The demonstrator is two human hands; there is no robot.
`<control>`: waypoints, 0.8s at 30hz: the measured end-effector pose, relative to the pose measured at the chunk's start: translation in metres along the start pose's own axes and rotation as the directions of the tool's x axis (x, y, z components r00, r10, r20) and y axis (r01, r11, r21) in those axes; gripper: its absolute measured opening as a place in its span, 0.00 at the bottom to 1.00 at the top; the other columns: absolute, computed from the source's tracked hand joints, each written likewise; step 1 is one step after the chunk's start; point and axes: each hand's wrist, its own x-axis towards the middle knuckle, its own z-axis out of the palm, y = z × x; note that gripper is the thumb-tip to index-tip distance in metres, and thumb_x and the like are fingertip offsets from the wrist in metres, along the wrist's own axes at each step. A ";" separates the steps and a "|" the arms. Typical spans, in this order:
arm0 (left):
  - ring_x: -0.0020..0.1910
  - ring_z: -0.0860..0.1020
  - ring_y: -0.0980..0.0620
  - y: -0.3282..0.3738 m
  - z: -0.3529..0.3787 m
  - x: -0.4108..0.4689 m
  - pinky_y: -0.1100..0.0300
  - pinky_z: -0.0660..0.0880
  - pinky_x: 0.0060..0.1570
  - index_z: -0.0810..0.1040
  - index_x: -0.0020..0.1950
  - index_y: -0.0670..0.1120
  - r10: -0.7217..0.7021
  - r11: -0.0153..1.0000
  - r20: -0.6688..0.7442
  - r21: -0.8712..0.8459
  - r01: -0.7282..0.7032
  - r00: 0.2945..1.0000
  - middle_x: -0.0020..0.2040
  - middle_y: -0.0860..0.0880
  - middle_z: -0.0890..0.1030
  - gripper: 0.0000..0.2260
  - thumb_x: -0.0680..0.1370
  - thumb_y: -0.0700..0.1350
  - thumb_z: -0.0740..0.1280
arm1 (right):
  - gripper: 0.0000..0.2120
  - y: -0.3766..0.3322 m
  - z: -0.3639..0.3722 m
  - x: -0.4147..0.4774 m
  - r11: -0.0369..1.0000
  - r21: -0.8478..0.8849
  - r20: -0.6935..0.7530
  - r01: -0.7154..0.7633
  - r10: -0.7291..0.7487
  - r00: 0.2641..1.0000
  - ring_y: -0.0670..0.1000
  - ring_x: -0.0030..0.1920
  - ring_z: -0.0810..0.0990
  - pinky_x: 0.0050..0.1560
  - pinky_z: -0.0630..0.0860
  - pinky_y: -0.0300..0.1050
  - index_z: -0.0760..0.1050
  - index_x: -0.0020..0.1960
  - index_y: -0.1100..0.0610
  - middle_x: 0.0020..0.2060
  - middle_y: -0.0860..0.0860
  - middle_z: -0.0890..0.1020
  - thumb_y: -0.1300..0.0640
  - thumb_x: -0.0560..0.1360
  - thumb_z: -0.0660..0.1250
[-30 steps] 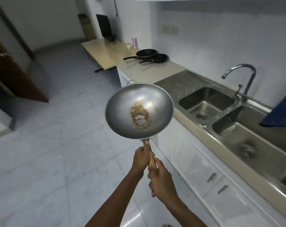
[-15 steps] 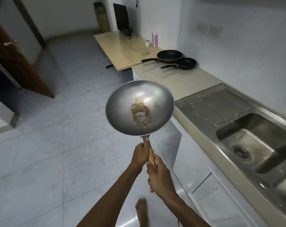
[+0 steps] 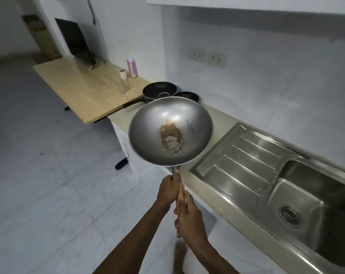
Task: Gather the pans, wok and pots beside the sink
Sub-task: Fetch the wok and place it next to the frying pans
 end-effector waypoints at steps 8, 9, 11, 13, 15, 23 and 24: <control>0.46 0.82 0.50 0.064 0.012 0.153 0.60 0.76 0.46 0.82 0.53 0.40 0.083 0.984 0.191 0.139 -0.110 0.978 0.49 0.43 0.85 0.28 0.85 0.59 0.50 | 0.21 -0.054 0.017 0.142 0.996 0.071 -0.236 0.056 -0.037 0.971 0.49 0.26 0.76 0.27 0.76 0.44 0.66 0.74 0.43 0.35 0.54 0.80 0.41 0.82 0.53; 0.48 0.82 0.47 0.069 0.012 0.165 0.56 0.78 0.50 0.83 0.53 0.40 0.083 0.982 0.213 0.150 -0.116 0.973 0.50 0.42 0.85 0.29 0.85 0.59 0.50 | 0.23 -0.060 0.020 0.153 0.997 0.041 -0.255 0.069 -0.057 0.965 0.48 0.25 0.75 0.26 0.75 0.43 0.63 0.75 0.42 0.33 0.55 0.80 0.40 0.82 0.52; 0.50 0.83 0.45 0.079 0.013 0.193 0.50 0.78 0.55 0.83 0.52 0.39 0.076 0.978 0.268 0.169 -0.124 0.961 0.50 0.42 0.85 0.30 0.84 0.61 0.50 | 0.25 -0.072 0.026 0.175 0.996 -0.009 -0.290 0.086 -0.085 0.953 0.47 0.24 0.75 0.23 0.75 0.42 0.57 0.78 0.41 0.33 0.54 0.79 0.39 0.81 0.51; 0.50 0.83 0.44 0.085 0.016 0.214 0.48 0.79 0.57 0.83 0.52 0.39 0.071 0.970 0.309 0.201 -0.138 0.949 0.50 0.41 0.85 0.30 0.85 0.60 0.50 | 0.26 -0.082 0.029 0.193 0.997 0.010 -0.315 0.073 -0.066 0.947 0.47 0.25 0.75 0.23 0.75 0.42 0.57 0.78 0.42 0.37 0.53 0.79 0.40 0.81 0.50; 0.51 0.83 0.42 0.088 0.017 0.231 0.46 0.78 0.58 0.83 0.52 0.38 0.078 0.963 0.337 0.219 -0.159 0.938 0.50 0.40 0.85 0.30 0.85 0.59 0.50 | 0.25 -0.089 0.031 0.208 0.998 0.016 -0.331 0.060 -0.052 0.942 0.47 0.25 0.76 0.24 0.75 0.42 0.57 0.79 0.42 0.40 0.52 0.80 0.41 0.82 0.50; 0.49 0.83 0.43 0.083 0.004 0.305 0.53 0.77 0.52 0.82 0.51 0.37 0.086 0.931 0.485 0.271 -0.244 0.870 0.49 0.39 0.85 0.30 0.86 0.57 0.49 | 0.23 -0.104 0.077 0.266 0.999 0.040 -0.445 0.000 0.018 0.896 0.51 0.34 0.81 0.38 0.83 0.54 0.59 0.78 0.46 0.46 0.55 0.83 0.42 0.84 0.49; 0.49 0.83 0.43 0.081 0.001 0.313 0.54 0.76 0.51 0.82 0.51 0.37 0.091 0.929 0.492 0.270 -0.251 0.866 0.49 0.39 0.85 0.30 0.86 0.57 0.50 | 0.23 -0.105 0.083 0.271 0.999 0.032 -0.464 -0.003 0.018 0.886 0.53 0.34 0.81 0.37 0.83 0.55 0.60 0.77 0.47 0.46 0.55 0.83 0.43 0.84 0.49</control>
